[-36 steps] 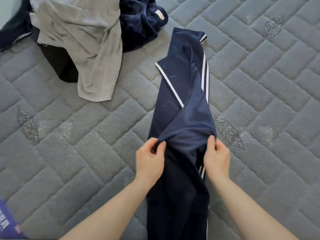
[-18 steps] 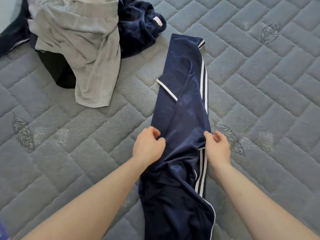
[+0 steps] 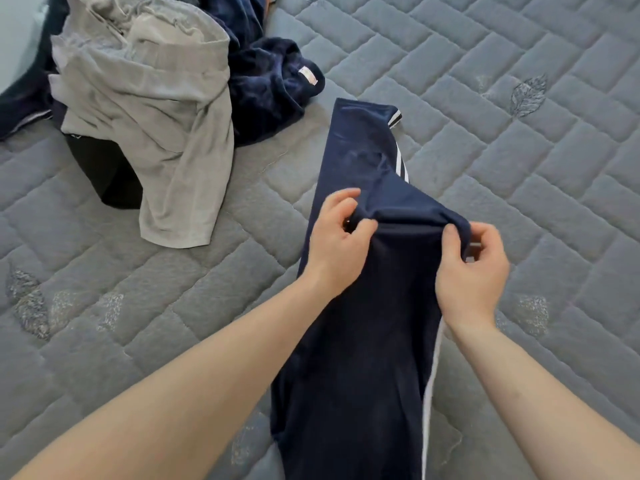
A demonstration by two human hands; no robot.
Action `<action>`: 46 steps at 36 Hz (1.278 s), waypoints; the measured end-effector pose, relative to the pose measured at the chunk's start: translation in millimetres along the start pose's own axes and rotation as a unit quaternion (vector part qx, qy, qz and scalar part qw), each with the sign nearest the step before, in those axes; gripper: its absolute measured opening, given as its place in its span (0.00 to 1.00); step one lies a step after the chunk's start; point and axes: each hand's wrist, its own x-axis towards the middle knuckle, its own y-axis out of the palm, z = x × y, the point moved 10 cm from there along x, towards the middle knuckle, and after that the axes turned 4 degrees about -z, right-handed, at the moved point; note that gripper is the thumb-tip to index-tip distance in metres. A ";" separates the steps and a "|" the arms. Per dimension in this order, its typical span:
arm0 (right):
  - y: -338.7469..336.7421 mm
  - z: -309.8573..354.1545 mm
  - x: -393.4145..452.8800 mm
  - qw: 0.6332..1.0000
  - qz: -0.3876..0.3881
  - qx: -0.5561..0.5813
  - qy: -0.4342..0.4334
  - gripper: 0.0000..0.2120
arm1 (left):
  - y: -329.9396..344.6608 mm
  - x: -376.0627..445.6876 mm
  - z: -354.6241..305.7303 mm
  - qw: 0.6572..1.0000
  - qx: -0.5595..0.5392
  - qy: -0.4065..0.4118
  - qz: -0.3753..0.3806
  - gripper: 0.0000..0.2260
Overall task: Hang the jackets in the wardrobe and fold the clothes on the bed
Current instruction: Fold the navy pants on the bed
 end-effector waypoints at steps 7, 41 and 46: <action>30.3 34.6 -26.6 0.979 0.131 -0.037 -0.149 0.14 | -46.8 -9.0 30.6 0.994 0.002 -0.073 -0.081 0.06; 179.5 -103.9 -19.3 0.781 0.322 0.025 0.534 0.24 | -87.8 75.8 202.3 0.749 0.501 -0.404 0.157 0.82; 199.1 -77.5 6.4 0.763 0.372 0.103 0.519 0.06 | -89.4 75.5 215.6 0.751 0.480 -0.425 0.158 0.84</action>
